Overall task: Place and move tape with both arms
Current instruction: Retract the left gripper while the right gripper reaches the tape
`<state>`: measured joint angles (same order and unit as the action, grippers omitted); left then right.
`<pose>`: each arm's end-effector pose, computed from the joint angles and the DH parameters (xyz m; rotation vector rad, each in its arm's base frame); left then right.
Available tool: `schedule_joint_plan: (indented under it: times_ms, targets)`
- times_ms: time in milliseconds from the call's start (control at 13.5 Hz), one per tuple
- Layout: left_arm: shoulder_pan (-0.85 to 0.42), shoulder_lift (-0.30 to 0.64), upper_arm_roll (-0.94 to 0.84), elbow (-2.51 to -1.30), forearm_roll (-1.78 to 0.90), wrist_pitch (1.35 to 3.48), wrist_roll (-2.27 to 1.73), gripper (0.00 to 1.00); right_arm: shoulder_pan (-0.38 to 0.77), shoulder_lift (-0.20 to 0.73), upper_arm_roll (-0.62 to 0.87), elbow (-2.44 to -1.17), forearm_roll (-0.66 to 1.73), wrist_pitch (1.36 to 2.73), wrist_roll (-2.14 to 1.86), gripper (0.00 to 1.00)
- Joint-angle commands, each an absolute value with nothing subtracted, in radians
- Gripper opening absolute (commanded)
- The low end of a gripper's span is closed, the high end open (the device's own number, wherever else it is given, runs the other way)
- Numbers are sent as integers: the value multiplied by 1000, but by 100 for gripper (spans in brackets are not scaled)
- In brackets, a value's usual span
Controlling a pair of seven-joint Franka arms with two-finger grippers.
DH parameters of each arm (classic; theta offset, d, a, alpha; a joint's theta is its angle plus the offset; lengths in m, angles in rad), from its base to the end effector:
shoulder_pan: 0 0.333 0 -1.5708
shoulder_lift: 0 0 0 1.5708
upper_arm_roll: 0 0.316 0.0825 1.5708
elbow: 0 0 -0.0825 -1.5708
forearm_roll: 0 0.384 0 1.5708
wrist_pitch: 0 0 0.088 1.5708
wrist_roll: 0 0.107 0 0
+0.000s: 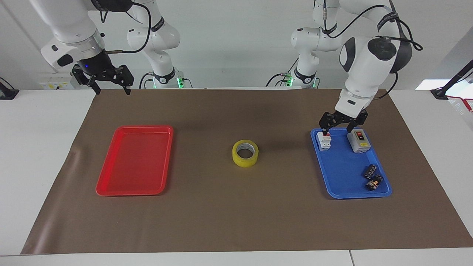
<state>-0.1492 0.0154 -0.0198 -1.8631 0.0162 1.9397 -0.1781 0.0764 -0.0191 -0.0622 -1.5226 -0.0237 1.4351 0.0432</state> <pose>0.5647 -0.0952 0.5086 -3.1358 -0.0059 -0.0986 0.5345 0.0044 0.6459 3.1151 -0.0488 -0.1056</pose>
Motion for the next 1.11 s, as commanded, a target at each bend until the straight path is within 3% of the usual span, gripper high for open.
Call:
schedule_joint_plan:
  times_ms: [0, 371, 594, 1039]
  targets:
    - [-109, 11, -21, -1826, -15, 1887, -106, 100, 75, -32, -60, -1540, -9, 1437, 21, 100]
    - [-74, 51, -17, -1714, -17, 1821, -91, 100, 66, -31, -58, -1539, -9, 1437, 11, 100]
    - [-51, 70, -17, -1665, -15, 1764, -86, 100, 124, -57, -40, -1641, 3, 1575, 41, 100]
    - [-29, 60, -17, -1641, -15, 1672, -52, 100, 383, 144, -37, -1670, 32, 1846, 139, 100]
